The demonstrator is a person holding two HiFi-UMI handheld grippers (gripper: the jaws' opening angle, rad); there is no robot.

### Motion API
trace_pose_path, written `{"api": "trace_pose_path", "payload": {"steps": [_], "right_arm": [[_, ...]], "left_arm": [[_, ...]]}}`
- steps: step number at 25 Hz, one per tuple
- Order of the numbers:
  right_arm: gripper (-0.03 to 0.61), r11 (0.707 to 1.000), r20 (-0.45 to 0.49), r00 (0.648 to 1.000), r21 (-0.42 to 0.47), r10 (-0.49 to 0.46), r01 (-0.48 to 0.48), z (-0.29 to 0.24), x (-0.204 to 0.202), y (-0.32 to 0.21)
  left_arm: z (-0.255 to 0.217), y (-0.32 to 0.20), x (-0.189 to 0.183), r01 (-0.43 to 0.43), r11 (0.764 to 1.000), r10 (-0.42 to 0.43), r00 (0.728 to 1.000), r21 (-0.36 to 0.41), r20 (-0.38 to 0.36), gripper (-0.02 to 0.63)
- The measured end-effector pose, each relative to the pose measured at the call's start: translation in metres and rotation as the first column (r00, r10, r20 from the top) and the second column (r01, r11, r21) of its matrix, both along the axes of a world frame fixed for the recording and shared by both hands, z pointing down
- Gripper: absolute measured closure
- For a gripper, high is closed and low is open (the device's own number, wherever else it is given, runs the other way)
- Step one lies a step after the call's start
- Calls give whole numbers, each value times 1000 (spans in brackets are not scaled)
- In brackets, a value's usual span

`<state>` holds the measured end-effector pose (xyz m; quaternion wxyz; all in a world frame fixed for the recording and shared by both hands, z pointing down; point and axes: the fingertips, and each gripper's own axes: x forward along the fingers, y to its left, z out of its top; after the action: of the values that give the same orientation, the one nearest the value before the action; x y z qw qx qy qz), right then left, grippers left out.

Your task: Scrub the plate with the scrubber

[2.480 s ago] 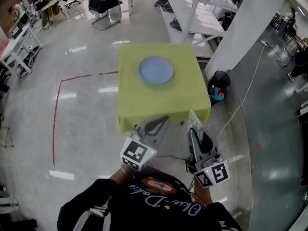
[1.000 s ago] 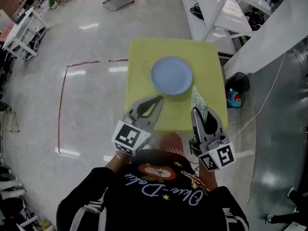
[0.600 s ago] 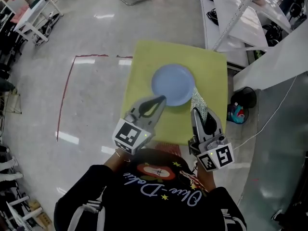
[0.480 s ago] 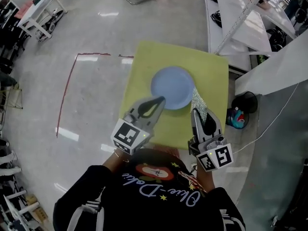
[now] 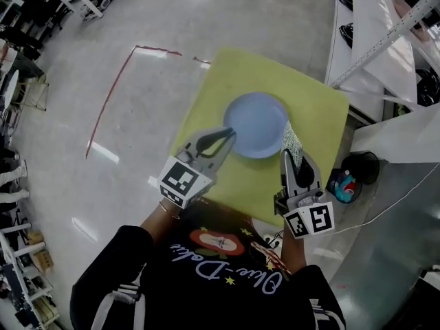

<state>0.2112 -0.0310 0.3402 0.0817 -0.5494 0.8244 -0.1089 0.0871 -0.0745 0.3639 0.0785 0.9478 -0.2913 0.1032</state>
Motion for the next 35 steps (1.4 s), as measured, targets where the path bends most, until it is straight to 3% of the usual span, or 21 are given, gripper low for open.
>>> {"api": "trace_pose_path", "payload": {"steps": [7,14,15,17,21,29,35], "right_arm": [[517,997,-65,996,-53,-66,63,24,-16,-32],[517,987,-168,982,-144,-92,68,53,-28,-63],[517,986,-182,979,-155,-96,68,59,-28,-69],[517,982,-202,974,-179,-102,65,71,-27,-81],[517,968,-237,964,-242,-122,63,98,-30,-99],[517,928,-350,912,-364,-213,77,155,-37,-134],[517,892,-423,866,-448,-266,56,197,-34,-155]], "left_arm": [[22,-21,-26,79,994,-78,997,-73,17,607],[60,-45,-36,72,988,-66,997,-139,47,607],[66,-48,-36,71,986,-64,997,-153,52,603],[80,-54,-34,70,981,-59,996,-182,65,511],[101,-68,-34,84,972,-71,995,-218,69,539],[150,-92,-41,128,936,-105,991,-327,87,516],[194,-96,-43,129,881,-84,989,-455,119,491]]}}
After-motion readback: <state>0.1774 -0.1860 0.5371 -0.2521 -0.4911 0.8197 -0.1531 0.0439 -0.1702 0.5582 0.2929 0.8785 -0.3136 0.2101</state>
